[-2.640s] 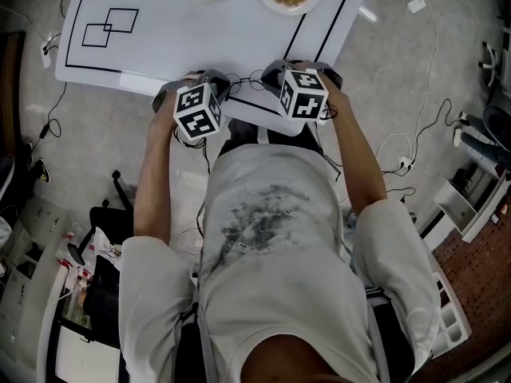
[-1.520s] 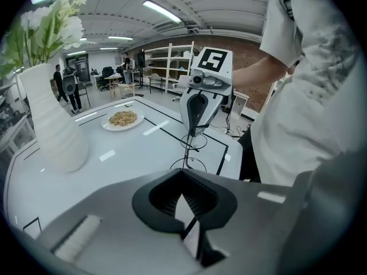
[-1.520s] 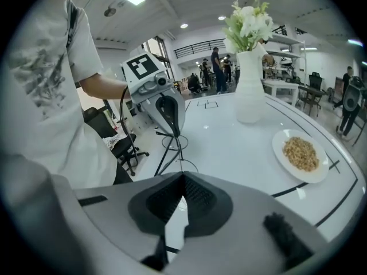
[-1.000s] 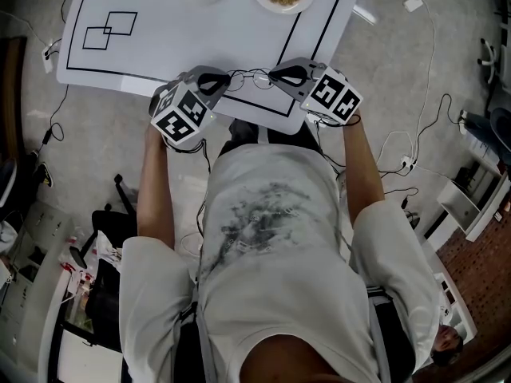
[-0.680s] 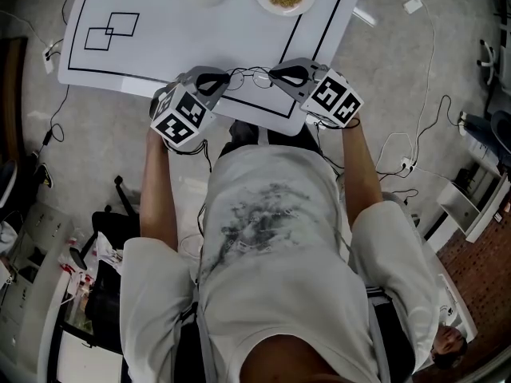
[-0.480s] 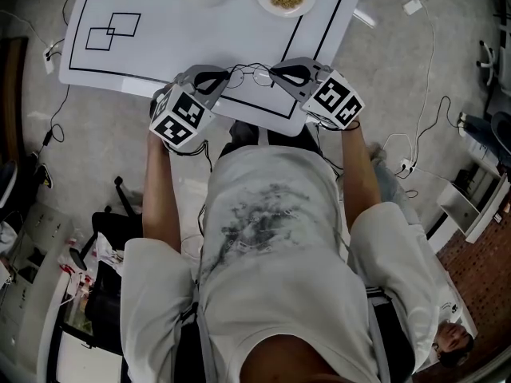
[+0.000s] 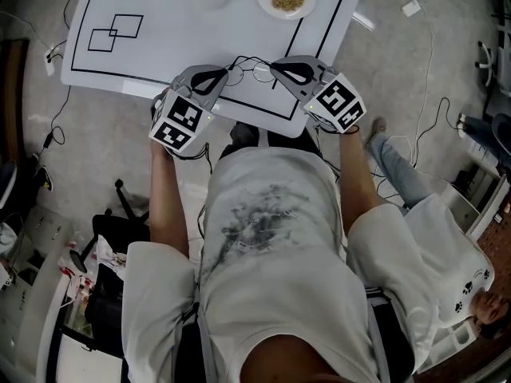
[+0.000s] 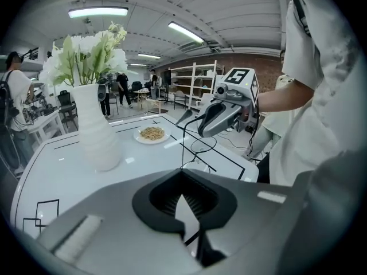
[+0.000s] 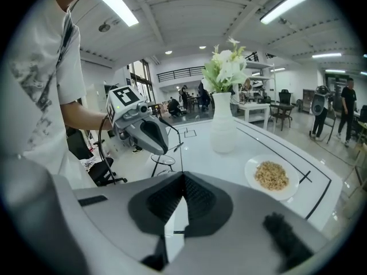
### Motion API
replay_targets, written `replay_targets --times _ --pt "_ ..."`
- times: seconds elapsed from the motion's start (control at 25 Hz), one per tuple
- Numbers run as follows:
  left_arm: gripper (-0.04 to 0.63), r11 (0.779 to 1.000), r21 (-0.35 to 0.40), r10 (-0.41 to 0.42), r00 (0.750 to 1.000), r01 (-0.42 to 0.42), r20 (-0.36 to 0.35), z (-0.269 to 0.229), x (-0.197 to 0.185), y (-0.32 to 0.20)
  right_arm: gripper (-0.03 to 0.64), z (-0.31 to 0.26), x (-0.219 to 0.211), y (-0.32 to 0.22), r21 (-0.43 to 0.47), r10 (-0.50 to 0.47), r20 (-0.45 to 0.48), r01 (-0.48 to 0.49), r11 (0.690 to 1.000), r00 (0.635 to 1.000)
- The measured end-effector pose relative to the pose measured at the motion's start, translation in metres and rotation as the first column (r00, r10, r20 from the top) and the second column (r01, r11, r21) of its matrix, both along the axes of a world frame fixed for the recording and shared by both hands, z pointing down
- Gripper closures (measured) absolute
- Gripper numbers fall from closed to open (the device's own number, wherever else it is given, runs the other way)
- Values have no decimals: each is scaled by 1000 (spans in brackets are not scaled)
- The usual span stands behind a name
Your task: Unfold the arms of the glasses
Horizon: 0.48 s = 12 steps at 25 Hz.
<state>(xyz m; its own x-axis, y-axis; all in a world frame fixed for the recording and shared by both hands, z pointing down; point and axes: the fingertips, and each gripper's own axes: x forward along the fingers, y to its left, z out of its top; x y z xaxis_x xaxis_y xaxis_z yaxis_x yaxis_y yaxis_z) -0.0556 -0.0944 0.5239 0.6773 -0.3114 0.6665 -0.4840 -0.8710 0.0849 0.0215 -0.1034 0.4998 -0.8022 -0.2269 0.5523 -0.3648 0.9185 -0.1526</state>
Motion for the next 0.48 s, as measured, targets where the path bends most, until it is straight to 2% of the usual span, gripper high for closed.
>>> replay_targets --times 0.2,0.48 --pt "591 999 21 -35 999 35 -22 -9 -1 -4 601 -9 0 -4 25 36 22 -36 999 999" --pt "590 992 59 -102 990 108 -93 -33 -4 -16 601 -18 2 -6 37 93 55 -95 995 994"
